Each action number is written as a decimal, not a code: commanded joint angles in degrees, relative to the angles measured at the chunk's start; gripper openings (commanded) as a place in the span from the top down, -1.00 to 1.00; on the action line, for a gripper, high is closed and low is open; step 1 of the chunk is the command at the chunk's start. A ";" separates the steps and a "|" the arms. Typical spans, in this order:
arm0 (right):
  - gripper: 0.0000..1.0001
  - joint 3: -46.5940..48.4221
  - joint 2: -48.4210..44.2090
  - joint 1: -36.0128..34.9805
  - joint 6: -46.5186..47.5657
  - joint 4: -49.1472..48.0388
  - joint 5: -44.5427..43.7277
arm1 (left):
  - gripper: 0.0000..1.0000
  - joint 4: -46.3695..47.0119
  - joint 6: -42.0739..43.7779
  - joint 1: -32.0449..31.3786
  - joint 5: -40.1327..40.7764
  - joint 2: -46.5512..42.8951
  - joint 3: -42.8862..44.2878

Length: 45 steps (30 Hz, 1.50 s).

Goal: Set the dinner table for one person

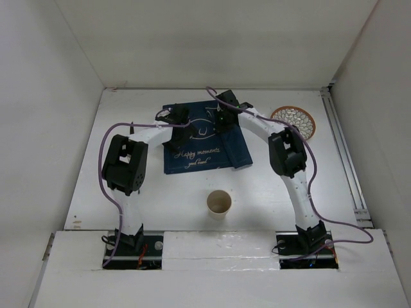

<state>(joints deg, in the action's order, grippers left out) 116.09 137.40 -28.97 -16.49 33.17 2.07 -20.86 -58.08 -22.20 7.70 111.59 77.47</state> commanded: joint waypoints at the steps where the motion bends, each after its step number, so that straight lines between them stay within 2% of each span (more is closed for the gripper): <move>1: 0.59 -0.08 -1.35 2.33 0.41 4.53 -6.10 | -1.00 -5.15 0.16 0.93 2.31 1.35 -3.64; 8: 0.59 -1.65 -3.02 6.90 1.46 7.44 -10.15 | -1.00 -4.63 0.16 0.93 1.79 1.35 -4.17; 12: 0.59 -3.33 -6.18 10.59 1.98 7.44 -10.15 | -1.00 -4.63 0.16 0.93 1.79 1.35 -4.17; 17: 0.59 -4.47 -10.83 13.15 1.99 9.54 -14.79 | -1.00 -4.10 0.16 0.93 1.79 1.35 -4.70; 21: 0.44 -7.19 -18.56 13.07 1.29 7.54 -15.78 | -1.00 -4.10 -0.36 0.93 1.79 0.82 -5.23; 22: 0.37 -8.24 -20.23 12.45 1.29 6.48 -14.91 | -1.00 -4.10 -0.36 0.93 1.79 0.82 -5.23; 24: -0.07 -9.48 -23.49 10.52 1.81 4.29 -13.24 | -1.00 -4.10 -0.36 0.93 1.79 1.35 -4.00; 25: -0.38 -10.18 -23.50 9.91 1.81 4.27 -12.53 | -1.00 -4.88 -0.36 0.93 1.79 1.96 -3.39; 26: -0.88 -10.79 -24.02 8.59 1.81 3.75 -12.52 | -1.00 -5.41 -0.36 0.93 2.40 1.96 -2.34; 27: -1.00 -11.41 -24.02 7.97 1.81 2.01 -13.05 | -1.00 -5.42 -0.36 0.93 2.40 2.49 -2.33; 30: -1.00 -8.00 -17.46 7.44 1.81 3.31 -13.93 | -1.00 -7.34 -0.89 0.93 3.72 2.49 -0.05; 33: -1.00 -0.81 -9.03 7.44 1.20 8.57 -13.93 | -1.00 -8.75 -1.41 2.24 4.24 3.63 2.06; 37: -1.00 2.11 -4.09 7.44 1.20 9.11 -12.53 | -1.00 -10.76 -0.72 3.39 4.86 6.18 7.05; 42: -1.00 1.33 -3.46 7.44 -0.03 9.72 -14.44 | -1.00 -13.41 1.22 4.44 5.39 11.10 14.19; 45: -1.00 -2.53 -5.03 7.44 -1.17 9.64 -15.60 | -1.00 -14.12 2.44 4.44 5.39 12.42 16.31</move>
<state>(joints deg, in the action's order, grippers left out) 115.61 135.24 -21.67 -16.32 40.64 -11.70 -31.09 -57.25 -18.24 11.25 121.14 92.90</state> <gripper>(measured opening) 1.000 0.996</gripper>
